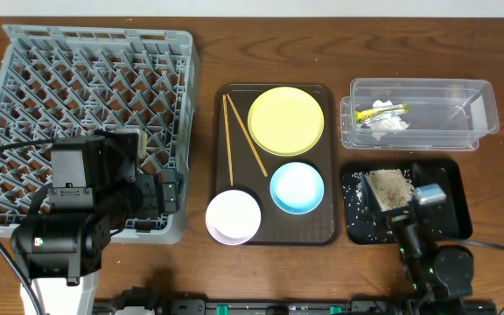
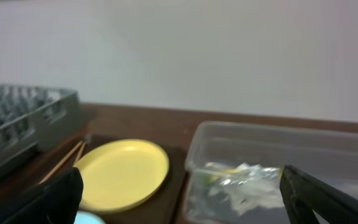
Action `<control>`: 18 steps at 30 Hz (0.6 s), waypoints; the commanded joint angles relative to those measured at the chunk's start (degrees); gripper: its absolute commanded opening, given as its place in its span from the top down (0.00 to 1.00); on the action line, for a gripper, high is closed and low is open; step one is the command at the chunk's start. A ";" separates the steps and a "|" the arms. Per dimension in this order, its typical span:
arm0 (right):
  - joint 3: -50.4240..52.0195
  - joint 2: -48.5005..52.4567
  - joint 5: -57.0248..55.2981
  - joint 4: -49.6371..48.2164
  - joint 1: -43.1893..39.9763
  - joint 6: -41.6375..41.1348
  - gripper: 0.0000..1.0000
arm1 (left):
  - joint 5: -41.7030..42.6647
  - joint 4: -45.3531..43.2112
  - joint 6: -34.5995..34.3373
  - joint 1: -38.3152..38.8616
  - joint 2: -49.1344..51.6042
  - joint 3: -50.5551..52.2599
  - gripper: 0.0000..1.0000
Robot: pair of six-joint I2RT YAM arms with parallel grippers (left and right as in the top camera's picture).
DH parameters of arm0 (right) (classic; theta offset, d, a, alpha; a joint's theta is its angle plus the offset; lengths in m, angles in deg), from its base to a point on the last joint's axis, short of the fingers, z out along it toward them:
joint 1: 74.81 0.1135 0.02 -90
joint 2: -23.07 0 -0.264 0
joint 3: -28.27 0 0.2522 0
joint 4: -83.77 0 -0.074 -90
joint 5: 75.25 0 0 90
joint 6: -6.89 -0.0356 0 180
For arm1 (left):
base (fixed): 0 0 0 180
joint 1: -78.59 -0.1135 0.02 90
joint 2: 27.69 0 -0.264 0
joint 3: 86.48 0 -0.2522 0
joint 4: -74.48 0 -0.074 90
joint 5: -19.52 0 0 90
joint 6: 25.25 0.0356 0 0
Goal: Sort waste into correct bins and load items into the dishwasher
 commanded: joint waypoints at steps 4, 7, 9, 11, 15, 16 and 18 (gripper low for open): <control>3.80 -6.32 -0.33 -1.73 -3.32 0.31 0.01 | -0.35 0.00 1.01 0.28 -0.02 -0.70 0.02; 4.24 -6.43 -0.35 -0.59 -3.32 0.31 0.01 | -0.35 0.00 1.01 0.28 -0.02 -0.70 0.02; 4.24 -6.43 -0.33 -0.11 -3.32 0.31 0.01 | -0.35 0.00 1.01 0.28 -0.02 -0.70 0.02; 4.24 -6.43 -0.33 0.61 -3.32 0.31 0.01 | -0.35 0.00 1.01 0.28 -0.02 -0.70 0.02; 4.24 -6.40 -0.33 4.66 -3.32 0.28 0.01 | -0.35 0.00 1.01 0.28 -0.02 -0.70 0.02; 4.22 -6.40 -0.33 6.49 -3.32 0.31 0.01 | -0.35 0.00 1.01 0.28 -0.02 -0.70 0.02; 4.22 -6.14 -0.33 7.78 -3.32 0.31 0.01 | -0.35 0.00 0.98 0.28 -0.02 -0.70 0.02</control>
